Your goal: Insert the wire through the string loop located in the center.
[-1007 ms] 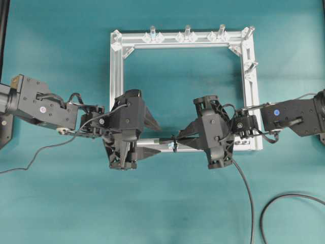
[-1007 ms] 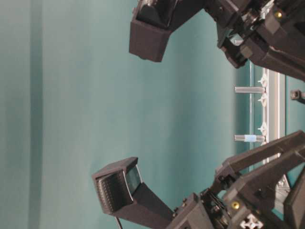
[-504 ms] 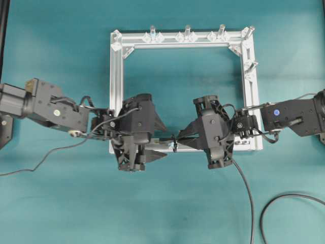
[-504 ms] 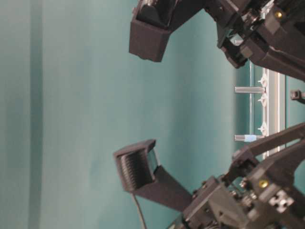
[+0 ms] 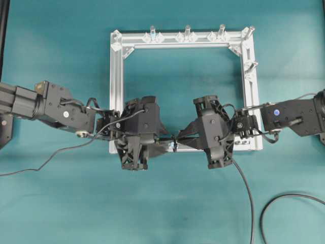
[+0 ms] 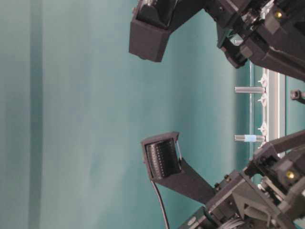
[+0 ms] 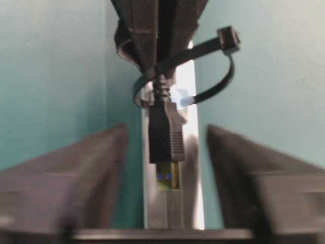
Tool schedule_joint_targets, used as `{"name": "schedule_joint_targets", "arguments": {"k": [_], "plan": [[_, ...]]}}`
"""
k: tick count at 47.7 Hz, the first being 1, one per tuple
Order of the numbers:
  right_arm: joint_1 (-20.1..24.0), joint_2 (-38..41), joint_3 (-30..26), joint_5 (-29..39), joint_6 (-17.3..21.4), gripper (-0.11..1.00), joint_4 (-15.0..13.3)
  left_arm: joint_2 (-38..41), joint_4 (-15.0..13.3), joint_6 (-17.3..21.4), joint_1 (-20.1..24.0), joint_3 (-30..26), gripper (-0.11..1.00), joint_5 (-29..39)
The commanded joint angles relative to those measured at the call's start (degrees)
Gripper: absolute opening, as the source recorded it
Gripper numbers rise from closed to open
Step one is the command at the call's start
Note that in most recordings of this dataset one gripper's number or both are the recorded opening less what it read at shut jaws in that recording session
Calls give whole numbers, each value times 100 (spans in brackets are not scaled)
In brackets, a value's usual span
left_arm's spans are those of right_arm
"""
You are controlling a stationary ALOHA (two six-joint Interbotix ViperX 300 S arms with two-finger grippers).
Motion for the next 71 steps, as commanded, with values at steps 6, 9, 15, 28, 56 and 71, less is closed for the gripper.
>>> {"name": "schedule_joint_targets", "arguments": {"k": [6, 9, 15, 28, 56, 71], "plan": [[-9, -70, -79, -70, -9, 7, -9, -176, 26, 26, 62, -105, 18, -35], [-9, -70, -70, -79, -9, 7, -9, -193, 26, 18, 62, -105, 17, -26], [-9, -70, -70, -88, -18, 7, -9, -211, 26, 9, 62, -79, 17, -26], [-9, -70, -44, -79, -18, 7, -88, -264, 26, 9, 62, -105, 17, -26], [-9, -79, -70, 0, -18, 7, -105, -290, 26, 0, 62, -88, 17, -35], [-9, -97, -105, 308, 0, 64, -88, -404, 26, 0, 62, -18, 17, 44]]}}
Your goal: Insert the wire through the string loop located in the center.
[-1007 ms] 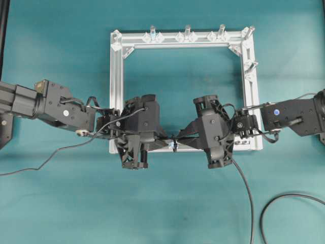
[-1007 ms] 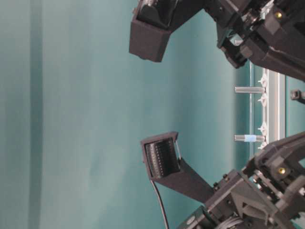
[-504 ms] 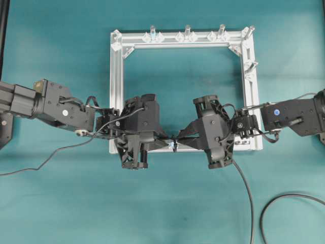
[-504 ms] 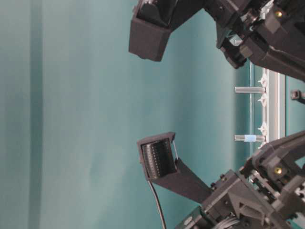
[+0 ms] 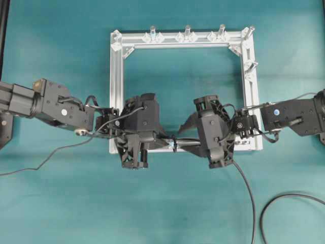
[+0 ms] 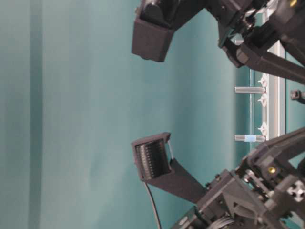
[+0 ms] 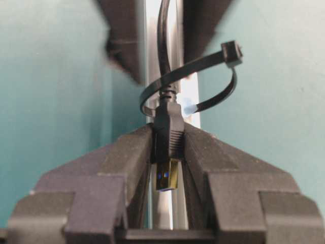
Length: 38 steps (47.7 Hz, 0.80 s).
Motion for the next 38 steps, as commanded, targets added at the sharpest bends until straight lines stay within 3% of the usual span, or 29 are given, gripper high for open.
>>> {"name": "schedule_joint_targets", "arguments": {"k": [1, 4, 6, 38], "plan": [[0, -114, -105, 123, 9, 69, 9, -272, 18, 0, 35, -18, 17, 35], [0, -176, -88, 185, 9, 84, 9, -352, 18, 0, 44, 62, 17, 97], [0, -229, -79, 193, 9, 86, 9, -413, 18, 0, 35, 114, 17, 141], [0, -747, 246, 211, 26, 86, 18, -1116, 18, -18, 70, 738, 13, 422]]}}
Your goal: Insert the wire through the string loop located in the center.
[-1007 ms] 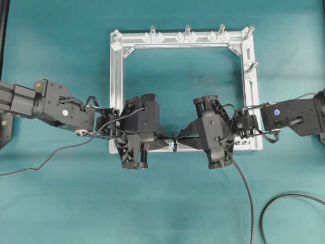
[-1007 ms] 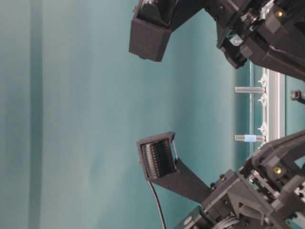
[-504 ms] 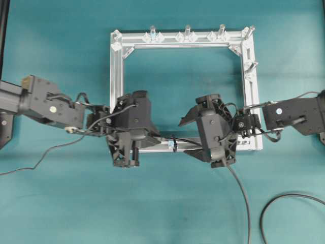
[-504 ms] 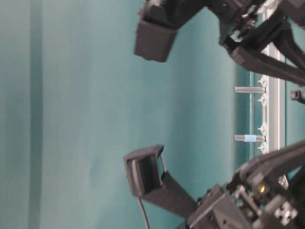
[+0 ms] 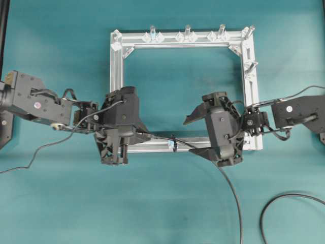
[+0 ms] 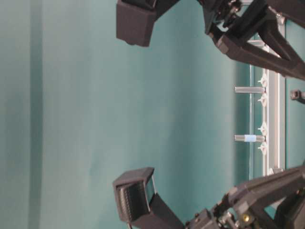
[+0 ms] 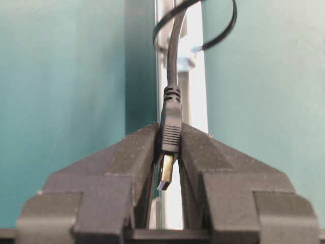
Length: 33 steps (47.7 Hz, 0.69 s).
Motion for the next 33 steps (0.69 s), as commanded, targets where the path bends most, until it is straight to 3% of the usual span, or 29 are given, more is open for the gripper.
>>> {"name": "schedule_joint_targets", "arguments": {"k": [1, 33], "plan": [[0, -202, -18, -26, 9, 86, 18, -246, 18, -18, 26, 44, 13, -9], [0, -255, 62, -26, 9, 86, 18, -1099, 9, -123, 26, 791, 13, 483]]}}
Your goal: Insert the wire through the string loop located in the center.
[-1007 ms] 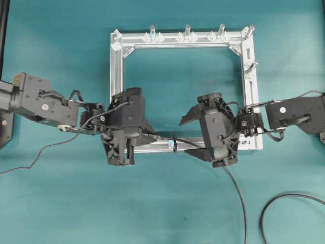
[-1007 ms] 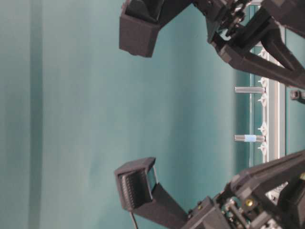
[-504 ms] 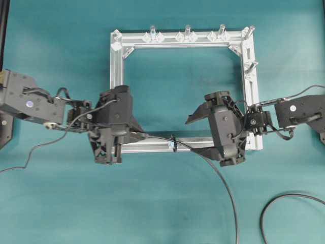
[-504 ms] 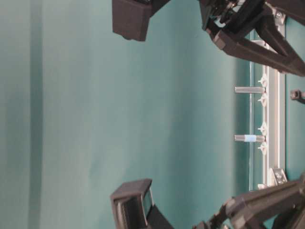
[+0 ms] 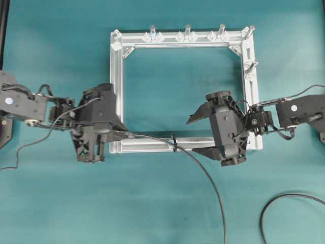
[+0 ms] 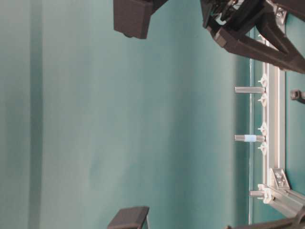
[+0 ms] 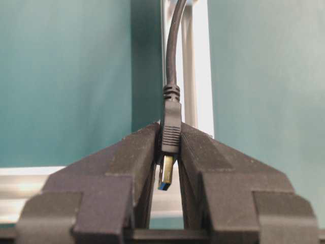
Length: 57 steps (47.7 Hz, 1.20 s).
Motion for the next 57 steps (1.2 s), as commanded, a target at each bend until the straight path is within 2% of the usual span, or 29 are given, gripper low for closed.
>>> {"name": "schedule_joint_targets", "arguments": {"k": [1, 13, 39, 57], "plan": [[9, -141, -44, -26, 9, 86, 9, -264, 18, -114, 26, 62, 13, 44], [0, -141, -35, -44, 9, 86, 9, -668, 18, -369, 26, 369, 13, 229], [0, -141, -35, -26, 9, 86, 9, -1380, 0, -378, 26, 773, 13, 817], [0, -141, -35, -26, 9, 86, 9, -1327, 0, -387, 26, 817, 13, 809]]}}
